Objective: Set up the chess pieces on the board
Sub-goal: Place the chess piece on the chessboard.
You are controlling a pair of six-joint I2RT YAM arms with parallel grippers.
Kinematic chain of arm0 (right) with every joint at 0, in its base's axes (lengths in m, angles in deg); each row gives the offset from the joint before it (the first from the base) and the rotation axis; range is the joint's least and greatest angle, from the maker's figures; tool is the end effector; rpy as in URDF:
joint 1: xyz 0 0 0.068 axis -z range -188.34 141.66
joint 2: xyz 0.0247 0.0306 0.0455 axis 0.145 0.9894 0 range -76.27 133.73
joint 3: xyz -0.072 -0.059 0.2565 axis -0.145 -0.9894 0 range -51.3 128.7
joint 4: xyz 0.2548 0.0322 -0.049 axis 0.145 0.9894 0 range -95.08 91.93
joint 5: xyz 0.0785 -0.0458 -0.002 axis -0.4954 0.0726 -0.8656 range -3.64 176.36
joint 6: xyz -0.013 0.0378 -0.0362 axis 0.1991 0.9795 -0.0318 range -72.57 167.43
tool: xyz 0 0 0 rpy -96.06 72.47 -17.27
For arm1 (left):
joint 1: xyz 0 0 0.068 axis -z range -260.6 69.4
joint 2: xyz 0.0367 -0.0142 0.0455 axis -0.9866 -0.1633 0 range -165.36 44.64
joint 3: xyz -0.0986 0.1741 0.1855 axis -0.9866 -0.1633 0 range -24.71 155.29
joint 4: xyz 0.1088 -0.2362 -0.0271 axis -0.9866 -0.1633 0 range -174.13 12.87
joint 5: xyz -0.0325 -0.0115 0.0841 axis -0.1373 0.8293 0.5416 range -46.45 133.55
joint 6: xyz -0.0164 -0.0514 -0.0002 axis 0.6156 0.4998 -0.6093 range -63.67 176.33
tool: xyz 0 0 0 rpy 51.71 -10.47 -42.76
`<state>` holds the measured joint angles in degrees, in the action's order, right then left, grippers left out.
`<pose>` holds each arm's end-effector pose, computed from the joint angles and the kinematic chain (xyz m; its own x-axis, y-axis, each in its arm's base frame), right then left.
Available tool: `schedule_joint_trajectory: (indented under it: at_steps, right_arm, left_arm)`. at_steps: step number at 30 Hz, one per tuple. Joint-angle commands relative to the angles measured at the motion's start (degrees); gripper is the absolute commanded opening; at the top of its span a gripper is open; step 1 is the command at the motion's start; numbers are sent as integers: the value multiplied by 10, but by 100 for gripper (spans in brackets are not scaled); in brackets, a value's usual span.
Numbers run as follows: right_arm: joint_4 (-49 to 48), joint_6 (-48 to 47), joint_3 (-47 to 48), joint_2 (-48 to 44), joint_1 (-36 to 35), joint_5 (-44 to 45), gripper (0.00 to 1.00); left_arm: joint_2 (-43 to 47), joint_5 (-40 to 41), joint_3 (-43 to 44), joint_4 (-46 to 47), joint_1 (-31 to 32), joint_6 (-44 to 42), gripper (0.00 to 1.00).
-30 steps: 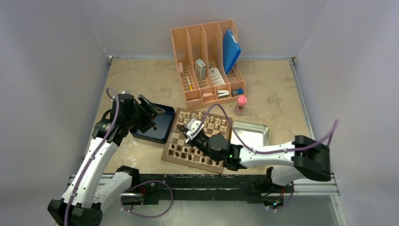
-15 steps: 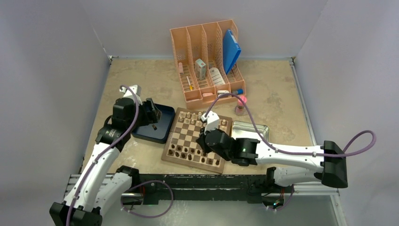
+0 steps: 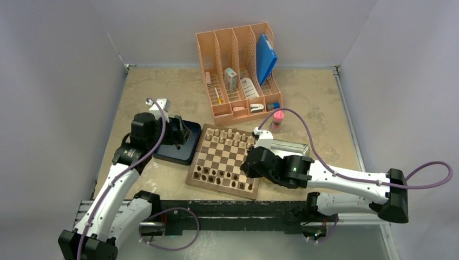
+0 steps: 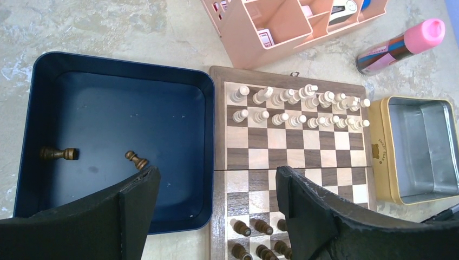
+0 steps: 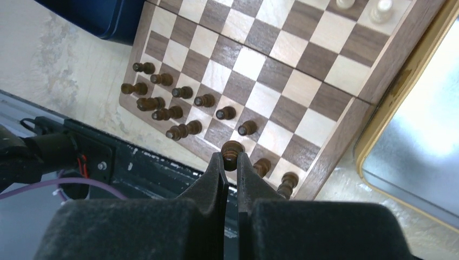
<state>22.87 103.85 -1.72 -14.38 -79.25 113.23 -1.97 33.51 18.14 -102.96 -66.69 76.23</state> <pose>0.0900 0.2106 0.2845 -0.7252 0.1768 -0.6655 -0.2279 0.8504 0.4742 0.1750 -0.0499 0.2953 -0.5813 -0.2013 -0.7884 0.1978 0.9049 -0.3769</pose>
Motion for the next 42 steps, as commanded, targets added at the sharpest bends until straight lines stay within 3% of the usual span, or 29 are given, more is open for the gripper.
schedule_joint_trajectory:
  at_steps: [1, 16, 42]
  right_arm:
    - [36, 56, -9, -13, 1, -24, 0]
    - [-28, 10, -50, 43, 46, -34, 0]
    - [-45, -38, -29, 137, 47, -80, 0]
  left_arm:
    - [-1, -10, 6, 19, -2, -12, 78]
    - [33, 43, -9, 9, -2, -7, 78]
    - [29, 76, -13, 1, -2, -2, 78]
